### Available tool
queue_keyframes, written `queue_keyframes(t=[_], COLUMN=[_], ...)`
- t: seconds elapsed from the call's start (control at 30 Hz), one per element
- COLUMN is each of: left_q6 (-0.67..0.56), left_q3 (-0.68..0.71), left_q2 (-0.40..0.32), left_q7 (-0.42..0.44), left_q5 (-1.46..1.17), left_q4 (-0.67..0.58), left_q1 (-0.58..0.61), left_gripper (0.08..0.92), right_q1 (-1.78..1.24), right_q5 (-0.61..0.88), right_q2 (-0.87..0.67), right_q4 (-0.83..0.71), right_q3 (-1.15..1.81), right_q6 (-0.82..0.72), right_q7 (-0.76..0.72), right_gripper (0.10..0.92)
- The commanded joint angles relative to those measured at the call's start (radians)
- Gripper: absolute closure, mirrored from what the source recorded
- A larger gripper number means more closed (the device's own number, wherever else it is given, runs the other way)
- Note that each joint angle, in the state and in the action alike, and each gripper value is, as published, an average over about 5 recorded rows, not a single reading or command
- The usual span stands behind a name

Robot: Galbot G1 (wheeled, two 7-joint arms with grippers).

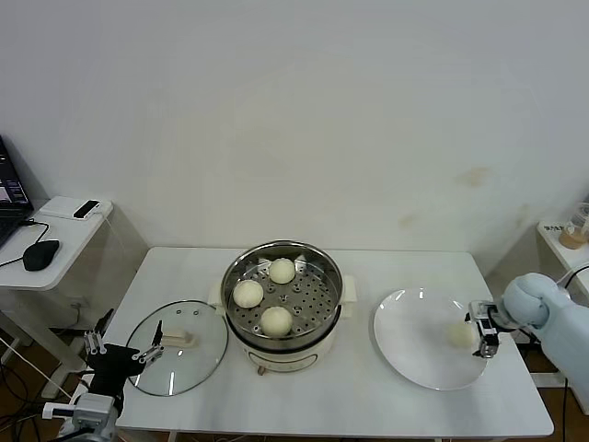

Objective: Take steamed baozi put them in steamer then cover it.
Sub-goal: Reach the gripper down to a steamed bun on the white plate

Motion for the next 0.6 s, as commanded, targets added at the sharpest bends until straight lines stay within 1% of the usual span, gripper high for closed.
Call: queue_keyframes(t=[0.03, 0.33, 0.6], left_q6=[0.002, 0.000, -0.001], left_q3=[0.001, 0.004, 0.005], left_q2=[0.000, -0.005, -0.008], left_q7=[0.001, 0.000, -0.001], left_q5=[0.000, 0.000, 0.001], left_q4=[0.002, 0.006, 0.003], left_q1=[-0.003, -0.004, -0.001], left_gripper=[0.177, 0.177, 0.177], right_q1=[0.024, 0.045, 0.057], right_q5=[-0.007, -0.001, 0.016], right_q2=[0.050, 0.045, -0.002], right_q4=[-0.038, -0.037, 0.009], right_q3=[-0.024, -0.036, -0.035], right_q6=[-0.002, -0.006, -0.024], right_q7=[0.011, 0.015, 0.004], right_gripper=[0.203, 0.203, 0.203])
